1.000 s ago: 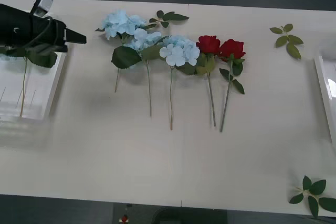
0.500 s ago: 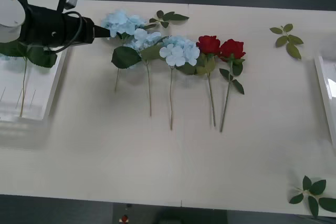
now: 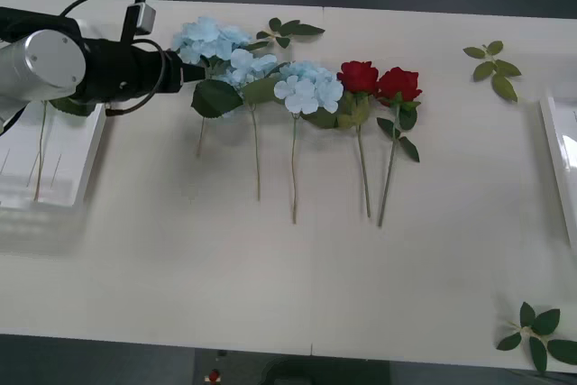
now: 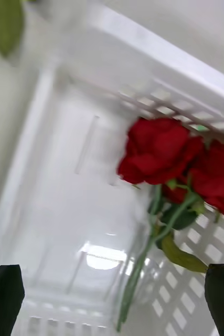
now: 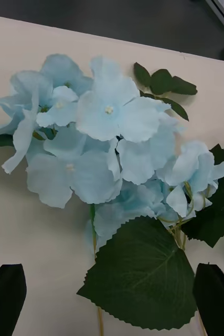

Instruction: Put the red flowers into the right box and the blue flowers into the left box

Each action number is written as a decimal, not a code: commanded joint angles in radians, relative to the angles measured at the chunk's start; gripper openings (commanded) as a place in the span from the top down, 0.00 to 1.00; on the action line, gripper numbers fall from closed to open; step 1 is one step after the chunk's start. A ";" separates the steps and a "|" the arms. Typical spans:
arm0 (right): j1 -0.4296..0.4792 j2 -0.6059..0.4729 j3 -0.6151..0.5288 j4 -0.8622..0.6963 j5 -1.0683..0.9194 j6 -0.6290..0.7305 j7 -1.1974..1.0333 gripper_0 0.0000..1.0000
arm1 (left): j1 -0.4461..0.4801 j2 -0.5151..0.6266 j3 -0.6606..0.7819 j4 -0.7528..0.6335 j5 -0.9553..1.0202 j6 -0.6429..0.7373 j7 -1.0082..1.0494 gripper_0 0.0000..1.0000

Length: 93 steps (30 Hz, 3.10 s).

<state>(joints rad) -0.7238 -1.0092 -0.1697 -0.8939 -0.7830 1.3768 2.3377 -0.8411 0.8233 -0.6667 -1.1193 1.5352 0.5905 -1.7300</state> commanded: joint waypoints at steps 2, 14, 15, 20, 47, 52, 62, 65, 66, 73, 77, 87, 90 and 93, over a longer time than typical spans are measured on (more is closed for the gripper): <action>0.001 -0.100 0.173 -0.192 -0.177 0.088 -0.250 0.01 | -0.023 -0.055 0.024 0.050 -0.050 -0.063 0.018 0.08; 0.012 -0.224 0.562 -0.662 -0.504 0.011 -1.032 0.00 | -0.096 -0.174 0.025 0.237 -0.150 -0.138 0.020 0.08; 0.020 -0.216 0.579 -0.695 -0.493 -0.015 -1.083 0.00 | -0.104 -0.184 0.024 0.256 -0.153 -0.140 0.020 0.08; 0.060 -0.143 0.595 -0.783 -0.403 -0.076 -1.233 0.00 | -0.138 -0.228 0.025 0.329 -0.168 -0.163 0.015 0.08; 0.017 0.250 0.728 -0.594 0.018 -0.243 -1.629 0.00 | -0.177 -0.357 -0.094 0.487 -0.296 -0.239 0.020 0.29; -0.048 0.301 0.796 -0.471 0.039 -0.311 -1.632 0.00 | -0.173 -0.358 -0.094 0.487 -0.311 -0.245 0.012 0.99; -0.098 0.385 0.852 -0.307 0.091 -0.403 -1.638 0.00 | -0.168 -0.351 -0.094 0.484 -0.323 -0.235 0.004 1.00; -0.098 0.394 0.860 -0.303 0.108 -0.403 -1.641 0.04 | -0.168 -0.316 -0.094 0.443 -0.320 -0.156 0.001 1.00; -0.098 0.394 0.863 -0.303 0.111 -0.403 -1.640 0.06 | -0.168 -0.300 -0.093 0.424 -0.316 -0.126 0.000 1.00; -0.098 0.403 0.877 -0.295 0.119 -0.404 -1.634 0.47 | -0.147 -0.185 -0.094 0.288 -0.253 0.018 -0.016 1.00; -0.098 0.420 0.877 -0.272 0.137 -0.404 -1.627 1.00 | -0.139 -0.141 -0.090 0.234 -0.227 0.066 -0.026 1.00; -0.101 0.420 0.877 -0.263 0.154 -0.409 -1.611 1.00 | -0.079 -0.041 0.113 0.095 -0.210 0.362 -0.158 1.00; -0.111 0.406 0.875 -0.264 0.149 -0.412 -1.597 1.00 | -0.078 -0.004 0.183 0.061 -0.210 0.492 -0.194 1.00; -0.124 0.379 0.871 -0.275 0.114 -0.407 -1.581 1.00 | -0.078 0.031 0.243 0.016 -0.216 0.591 -0.198 1.00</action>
<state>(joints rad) -0.8052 -0.5982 0.7215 -1.1444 -0.6378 0.9666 0.7447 -0.8952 0.7904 -0.4279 -1.0475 1.3263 1.1309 -1.9186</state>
